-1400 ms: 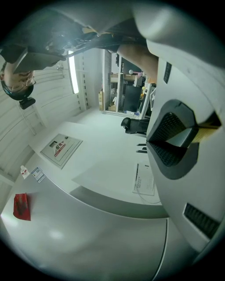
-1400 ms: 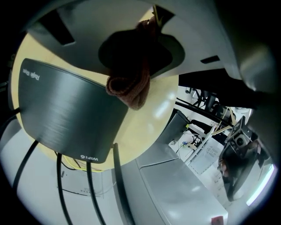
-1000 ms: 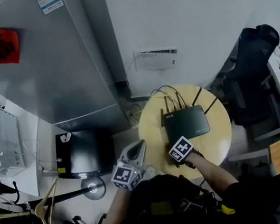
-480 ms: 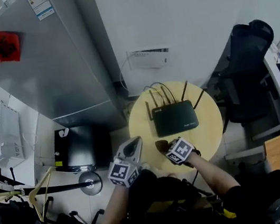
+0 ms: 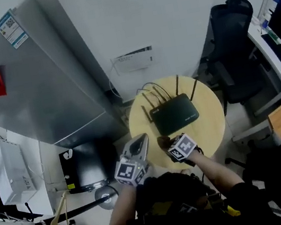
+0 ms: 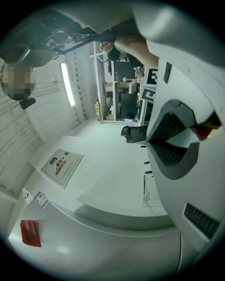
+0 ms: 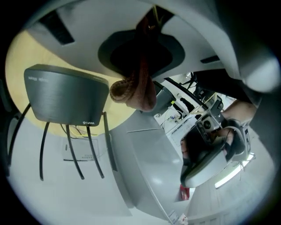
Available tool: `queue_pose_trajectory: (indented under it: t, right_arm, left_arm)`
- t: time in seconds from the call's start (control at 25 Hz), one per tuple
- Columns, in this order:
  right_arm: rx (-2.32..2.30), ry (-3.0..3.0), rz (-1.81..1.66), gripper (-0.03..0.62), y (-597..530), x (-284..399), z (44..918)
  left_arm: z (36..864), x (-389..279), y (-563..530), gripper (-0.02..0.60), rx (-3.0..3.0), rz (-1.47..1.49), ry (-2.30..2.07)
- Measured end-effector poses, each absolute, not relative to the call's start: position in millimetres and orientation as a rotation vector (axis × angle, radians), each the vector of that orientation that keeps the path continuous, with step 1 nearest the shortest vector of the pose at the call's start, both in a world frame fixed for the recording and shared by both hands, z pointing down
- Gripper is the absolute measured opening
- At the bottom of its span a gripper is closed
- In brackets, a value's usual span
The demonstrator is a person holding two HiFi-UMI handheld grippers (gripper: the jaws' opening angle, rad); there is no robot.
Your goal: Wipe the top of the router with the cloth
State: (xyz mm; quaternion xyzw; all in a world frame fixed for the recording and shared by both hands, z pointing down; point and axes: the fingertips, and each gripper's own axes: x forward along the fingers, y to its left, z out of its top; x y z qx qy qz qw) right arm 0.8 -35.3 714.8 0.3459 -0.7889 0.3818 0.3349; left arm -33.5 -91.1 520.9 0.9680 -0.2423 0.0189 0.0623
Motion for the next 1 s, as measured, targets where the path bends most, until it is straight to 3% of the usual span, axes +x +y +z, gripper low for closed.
queue_pose_trajectory:
  t: [0.28,0.56,1.0]
  right_arm:
    - [1.138,-1.897,1.118,0.058,-89,-12,737]
    - [1.445,-1.723,1.450,0.058,-132,-12,770]
    - [1.742,-1.581,1.574,0.058,-159,2,781]
  left_arm:
    - [534,-62,-132,-0.003,2.930,0.090,-0.594]
    - [542,-84,-168,-0.003,2.939,0.138,-0.433]
    - [549,-93,-195,-0.003,2.927,0.144,-0.342]
